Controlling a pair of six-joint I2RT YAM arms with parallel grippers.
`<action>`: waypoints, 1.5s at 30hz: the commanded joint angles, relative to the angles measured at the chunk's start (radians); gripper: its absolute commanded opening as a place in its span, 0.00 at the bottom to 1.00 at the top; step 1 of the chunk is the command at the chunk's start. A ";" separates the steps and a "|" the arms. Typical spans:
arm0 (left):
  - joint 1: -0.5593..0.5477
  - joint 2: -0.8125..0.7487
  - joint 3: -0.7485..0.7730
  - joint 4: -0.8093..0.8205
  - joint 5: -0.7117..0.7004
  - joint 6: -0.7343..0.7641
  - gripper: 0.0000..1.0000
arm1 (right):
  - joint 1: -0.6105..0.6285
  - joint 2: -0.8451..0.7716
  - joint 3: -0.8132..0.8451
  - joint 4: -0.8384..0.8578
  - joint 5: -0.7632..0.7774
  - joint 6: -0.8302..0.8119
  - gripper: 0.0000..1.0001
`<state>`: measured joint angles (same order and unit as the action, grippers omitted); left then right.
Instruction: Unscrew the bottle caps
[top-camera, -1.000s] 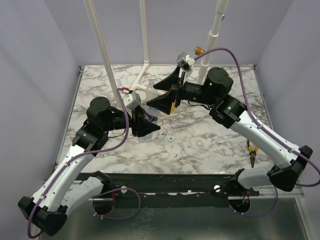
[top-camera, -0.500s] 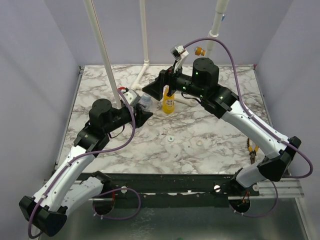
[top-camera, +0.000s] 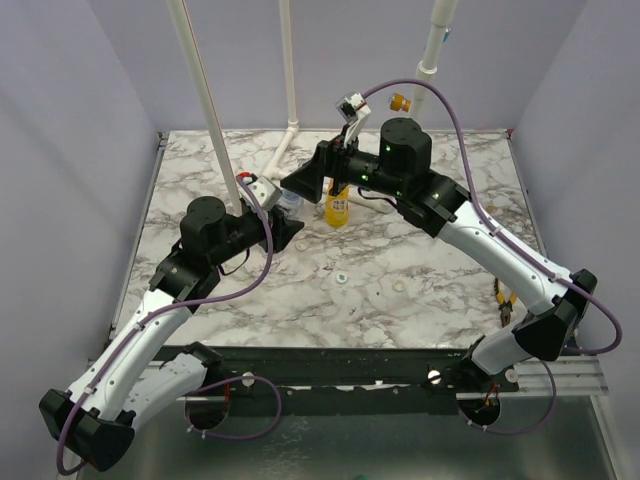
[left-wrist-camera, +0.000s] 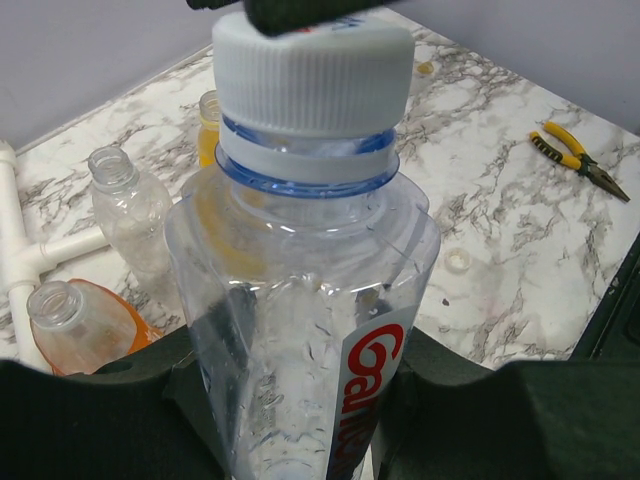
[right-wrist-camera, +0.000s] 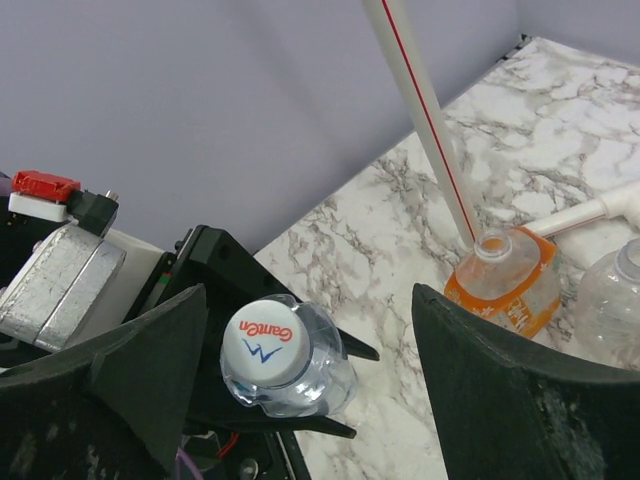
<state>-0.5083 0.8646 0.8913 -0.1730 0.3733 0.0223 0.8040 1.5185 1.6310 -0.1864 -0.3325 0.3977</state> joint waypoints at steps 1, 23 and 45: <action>-0.004 0.002 0.007 0.026 -0.027 -0.003 0.22 | 0.006 0.007 -0.026 0.057 -0.063 0.055 0.83; -0.004 0.010 -0.007 0.033 -0.096 -0.045 0.21 | 0.032 0.034 -0.050 0.067 -0.034 0.063 0.32; -0.006 0.012 0.108 0.080 0.654 -0.315 0.21 | 0.032 -0.118 -0.197 0.299 -0.471 -0.017 0.07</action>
<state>-0.4973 0.8669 0.9390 -0.1616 0.7036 -0.1993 0.8162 1.4029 1.4616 0.0101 -0.5663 0.4126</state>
